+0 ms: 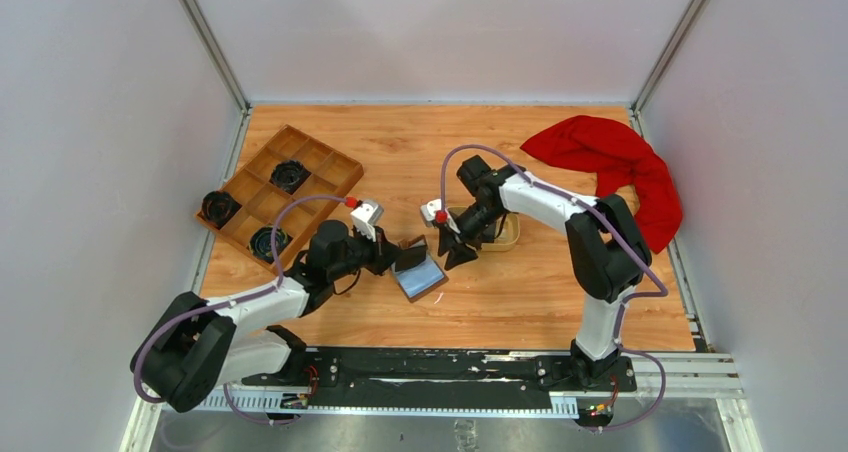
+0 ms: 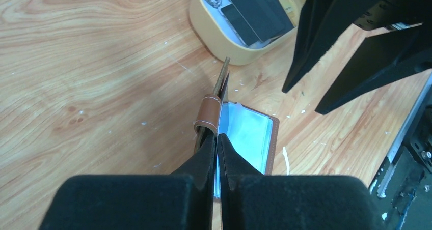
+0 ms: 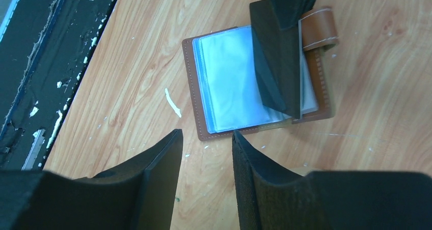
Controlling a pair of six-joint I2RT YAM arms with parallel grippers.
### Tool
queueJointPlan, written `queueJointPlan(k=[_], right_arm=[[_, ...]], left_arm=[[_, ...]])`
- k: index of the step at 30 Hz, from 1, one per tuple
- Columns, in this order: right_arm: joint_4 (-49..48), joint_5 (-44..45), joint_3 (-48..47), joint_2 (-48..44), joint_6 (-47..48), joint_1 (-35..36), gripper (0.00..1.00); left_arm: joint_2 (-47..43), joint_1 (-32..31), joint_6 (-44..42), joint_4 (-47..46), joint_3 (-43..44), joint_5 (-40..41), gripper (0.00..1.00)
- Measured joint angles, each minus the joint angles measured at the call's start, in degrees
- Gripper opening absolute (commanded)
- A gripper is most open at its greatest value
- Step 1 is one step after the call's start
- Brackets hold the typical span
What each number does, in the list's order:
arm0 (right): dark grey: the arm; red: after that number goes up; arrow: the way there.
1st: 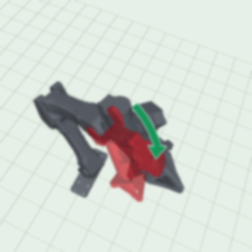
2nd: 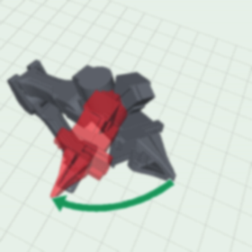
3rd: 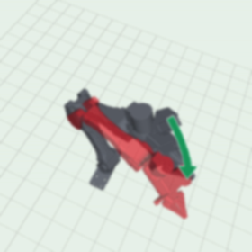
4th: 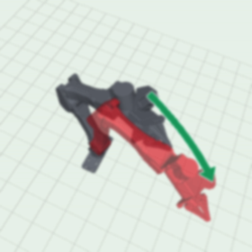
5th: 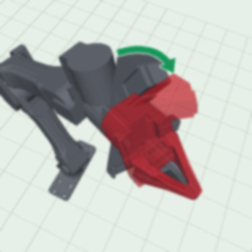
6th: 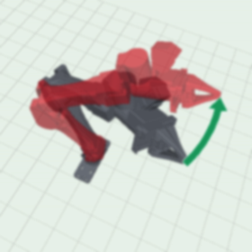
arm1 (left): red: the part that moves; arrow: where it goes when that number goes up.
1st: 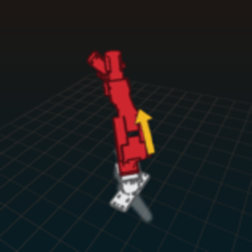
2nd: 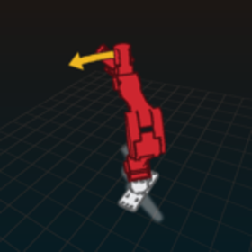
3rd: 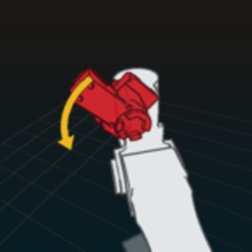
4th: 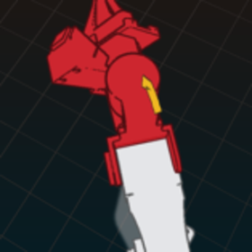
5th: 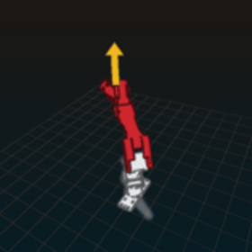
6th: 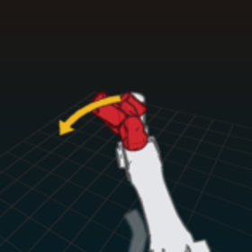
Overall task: Put the credit cards into the card holder
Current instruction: Insert the credit card into the card holder.
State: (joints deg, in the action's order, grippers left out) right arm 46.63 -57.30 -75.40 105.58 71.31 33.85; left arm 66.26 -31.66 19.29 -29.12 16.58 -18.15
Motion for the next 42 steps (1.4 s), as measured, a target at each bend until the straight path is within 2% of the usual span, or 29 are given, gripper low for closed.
queueJointPlan(k=[6,12,18,23,32,42], right_arm=[[-2.7,1.1,3.0,0.0,-0.2,1.9,0.43],[-8.6,5.9,7.8,-0.8,-0.2,5.6,0.42],[-12.6,9.4,7.6,-0.7,-1.3,7.3,0.40],[-13.5,10.9,6.6,0.0,-2.9,7.3,0.39],[-11.7,13.4,5.0,2.7,-3.9,7.6,0.29],[-10.5,17.1,4.3,2.6,-1.8,9.8,0.27]], left_arm=[[-0.2,1.9,0.9,-0.2,-0.6,0.6,0.00],[1.3,3.5,2.4,-0.8,-0.6,-0.5,0.00],[4.6,5.8,4.6,-1.7,-0.6,-1.5,0.00],[6.8,7.6,6.3,-2.2,-1.2,-2.2,0.00],[7.2,8.1,8.4,-3.4,-2.7,-2.4,0.00],[7.2,8.2,11.2,-3.8,-3.4,-2.6,0.00]])
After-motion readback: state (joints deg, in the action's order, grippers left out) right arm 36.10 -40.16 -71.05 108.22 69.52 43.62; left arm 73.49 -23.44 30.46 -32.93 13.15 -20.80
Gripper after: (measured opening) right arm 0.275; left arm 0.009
